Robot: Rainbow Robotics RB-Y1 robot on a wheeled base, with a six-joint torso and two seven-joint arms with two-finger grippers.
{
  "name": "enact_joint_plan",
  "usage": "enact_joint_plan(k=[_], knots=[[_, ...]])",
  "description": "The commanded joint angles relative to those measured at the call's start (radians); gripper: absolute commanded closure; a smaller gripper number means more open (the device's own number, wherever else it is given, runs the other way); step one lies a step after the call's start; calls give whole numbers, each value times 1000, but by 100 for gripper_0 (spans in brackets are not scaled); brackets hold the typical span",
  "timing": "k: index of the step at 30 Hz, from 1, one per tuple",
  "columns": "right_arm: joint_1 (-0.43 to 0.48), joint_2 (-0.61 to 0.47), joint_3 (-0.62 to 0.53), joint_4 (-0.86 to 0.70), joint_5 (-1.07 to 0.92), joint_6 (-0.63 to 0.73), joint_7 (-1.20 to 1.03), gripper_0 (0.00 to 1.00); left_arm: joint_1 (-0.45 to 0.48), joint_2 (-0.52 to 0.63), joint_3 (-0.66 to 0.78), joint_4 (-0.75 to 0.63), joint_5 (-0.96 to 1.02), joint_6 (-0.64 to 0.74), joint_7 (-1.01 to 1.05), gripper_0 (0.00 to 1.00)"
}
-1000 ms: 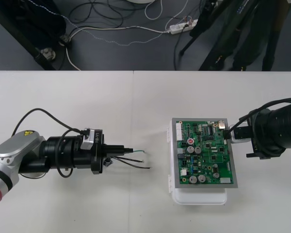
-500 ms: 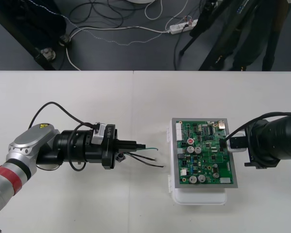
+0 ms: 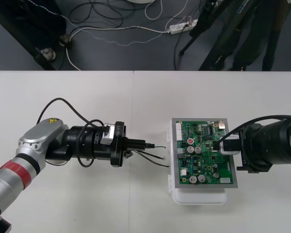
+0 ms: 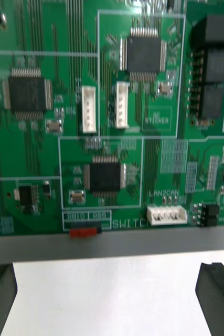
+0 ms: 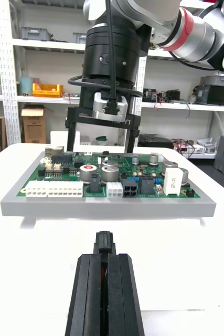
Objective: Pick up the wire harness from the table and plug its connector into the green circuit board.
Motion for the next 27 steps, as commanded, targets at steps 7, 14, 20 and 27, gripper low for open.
enact_joint_plan(k=[7, 14, 20, 27], knots=[[1, 28, 33, -41, 44, -5, -34, 0, -46, -57, -18, -7, -20, -44, -89, 100], [-9, 28, 53, -41, 41, -5, -31, 0, -59, -63, -41, -6, -25, -35, -91, 100], [-10, 28, 56, -41, 38, -5, -25, 0, -59, -84, -53, -6, -27, -27, -88, 100], [-18, 28, 69, -41, 35, -5, -17, 0, -59, -110, -66, -6, -27, 16, -88, 100]])
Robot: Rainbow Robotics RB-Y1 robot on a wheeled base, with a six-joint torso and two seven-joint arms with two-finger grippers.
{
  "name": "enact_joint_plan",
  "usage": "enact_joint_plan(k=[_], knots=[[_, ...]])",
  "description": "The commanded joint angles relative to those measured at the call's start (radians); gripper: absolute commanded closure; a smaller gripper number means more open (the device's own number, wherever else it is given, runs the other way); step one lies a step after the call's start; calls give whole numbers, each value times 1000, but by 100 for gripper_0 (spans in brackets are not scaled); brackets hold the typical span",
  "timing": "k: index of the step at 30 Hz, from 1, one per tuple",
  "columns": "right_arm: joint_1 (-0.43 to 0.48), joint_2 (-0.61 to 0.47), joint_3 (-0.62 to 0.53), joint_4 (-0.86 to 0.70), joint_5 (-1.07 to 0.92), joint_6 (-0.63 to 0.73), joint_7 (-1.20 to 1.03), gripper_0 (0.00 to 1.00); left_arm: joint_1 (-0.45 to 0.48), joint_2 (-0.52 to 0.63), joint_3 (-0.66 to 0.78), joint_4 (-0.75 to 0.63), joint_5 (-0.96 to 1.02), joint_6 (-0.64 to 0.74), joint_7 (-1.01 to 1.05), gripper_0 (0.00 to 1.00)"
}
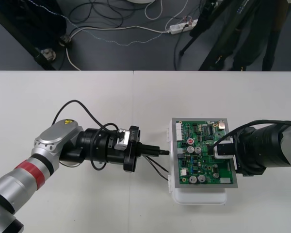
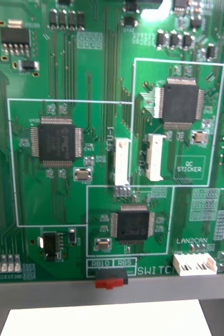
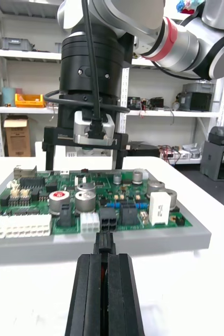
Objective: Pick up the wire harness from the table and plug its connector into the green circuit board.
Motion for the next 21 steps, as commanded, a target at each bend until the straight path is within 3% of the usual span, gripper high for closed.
enact_joint_plan(k=[1, 21], knots=[[-18, 9, 24, -36, 3, -5, -17, 0, -39, -45, -27, -6, -3, 23, -76, 100], [-18, 18, 26, -36, -7, -5, -17, 0, -16, -54, -36, -8, -6, 56, -76, 100]])
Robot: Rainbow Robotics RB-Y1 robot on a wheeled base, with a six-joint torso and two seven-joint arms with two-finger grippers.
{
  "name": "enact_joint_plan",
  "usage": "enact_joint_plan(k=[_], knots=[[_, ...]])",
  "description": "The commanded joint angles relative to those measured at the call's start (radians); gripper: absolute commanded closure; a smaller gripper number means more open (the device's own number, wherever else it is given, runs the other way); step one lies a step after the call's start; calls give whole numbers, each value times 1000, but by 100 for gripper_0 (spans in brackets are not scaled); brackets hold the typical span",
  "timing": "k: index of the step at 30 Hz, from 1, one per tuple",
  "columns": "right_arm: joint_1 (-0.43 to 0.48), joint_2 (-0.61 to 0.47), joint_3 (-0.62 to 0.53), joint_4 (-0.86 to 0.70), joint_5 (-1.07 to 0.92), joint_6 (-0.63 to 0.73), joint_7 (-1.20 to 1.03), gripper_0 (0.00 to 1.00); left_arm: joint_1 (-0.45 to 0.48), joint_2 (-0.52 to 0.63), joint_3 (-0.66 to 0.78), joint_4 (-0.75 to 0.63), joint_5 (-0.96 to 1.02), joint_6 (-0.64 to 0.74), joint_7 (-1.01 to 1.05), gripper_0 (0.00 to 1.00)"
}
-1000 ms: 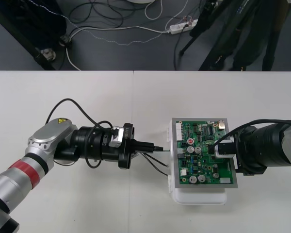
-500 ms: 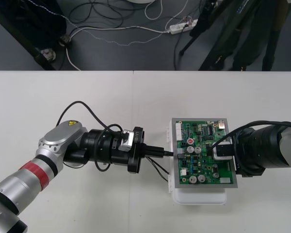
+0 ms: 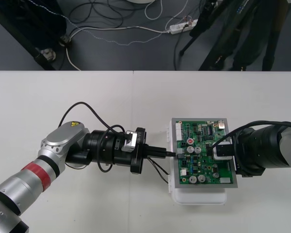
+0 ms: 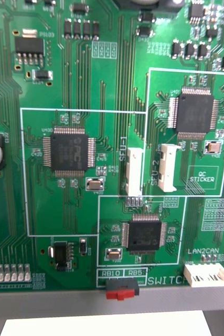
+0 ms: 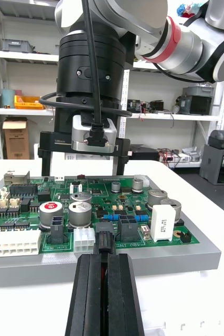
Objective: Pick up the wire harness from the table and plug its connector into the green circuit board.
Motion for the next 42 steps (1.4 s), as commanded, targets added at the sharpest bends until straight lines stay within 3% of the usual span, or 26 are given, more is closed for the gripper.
enact_joint_plan(k=[1, 42], knots=[[-19, 21, 18, -36, -5, -5, -15, 0, -16, -26, -19, -8, -5, 26, -76, 100], [-17, 26, 18, -36, -2, -5, -18, 0, 19, -27, -25, -42, -27, 75, -66, 100]])
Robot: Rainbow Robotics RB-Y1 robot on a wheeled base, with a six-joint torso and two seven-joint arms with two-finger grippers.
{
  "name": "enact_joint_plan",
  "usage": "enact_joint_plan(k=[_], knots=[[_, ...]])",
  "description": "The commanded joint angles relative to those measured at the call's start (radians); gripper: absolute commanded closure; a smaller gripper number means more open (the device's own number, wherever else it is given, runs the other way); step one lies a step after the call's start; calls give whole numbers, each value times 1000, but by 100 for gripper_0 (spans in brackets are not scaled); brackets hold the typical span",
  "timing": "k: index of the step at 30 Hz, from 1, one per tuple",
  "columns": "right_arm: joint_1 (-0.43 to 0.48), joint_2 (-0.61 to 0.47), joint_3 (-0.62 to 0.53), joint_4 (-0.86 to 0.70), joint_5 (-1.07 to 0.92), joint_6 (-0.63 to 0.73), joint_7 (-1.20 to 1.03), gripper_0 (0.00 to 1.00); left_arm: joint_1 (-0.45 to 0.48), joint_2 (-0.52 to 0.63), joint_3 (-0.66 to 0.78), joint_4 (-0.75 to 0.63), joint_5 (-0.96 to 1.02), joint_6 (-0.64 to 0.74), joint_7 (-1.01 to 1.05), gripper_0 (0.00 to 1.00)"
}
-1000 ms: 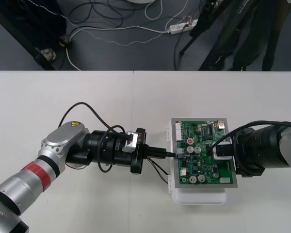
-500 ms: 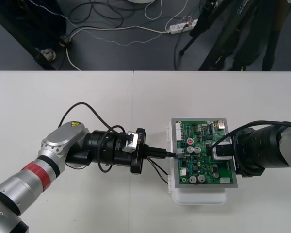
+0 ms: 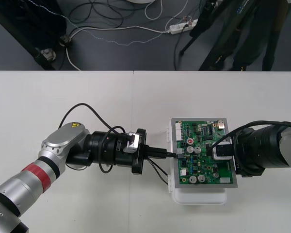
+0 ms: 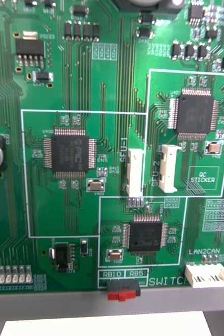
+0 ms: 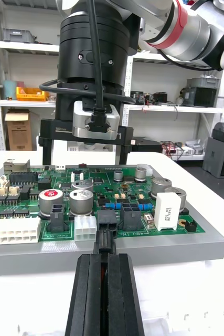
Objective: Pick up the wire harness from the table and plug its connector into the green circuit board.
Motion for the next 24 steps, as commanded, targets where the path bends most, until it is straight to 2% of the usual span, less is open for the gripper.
enact_joint_plan(k=[1, 24], knots=[[-17, 23, 18, -36, -2, -5, -18, 0, 14, -27, -19, -37, -7, 39, -66, 100], [-17, 20, 18, -36, 0, -5, -12, 0, 34, -26, -21, -61, -11, 39, -64, 100]])
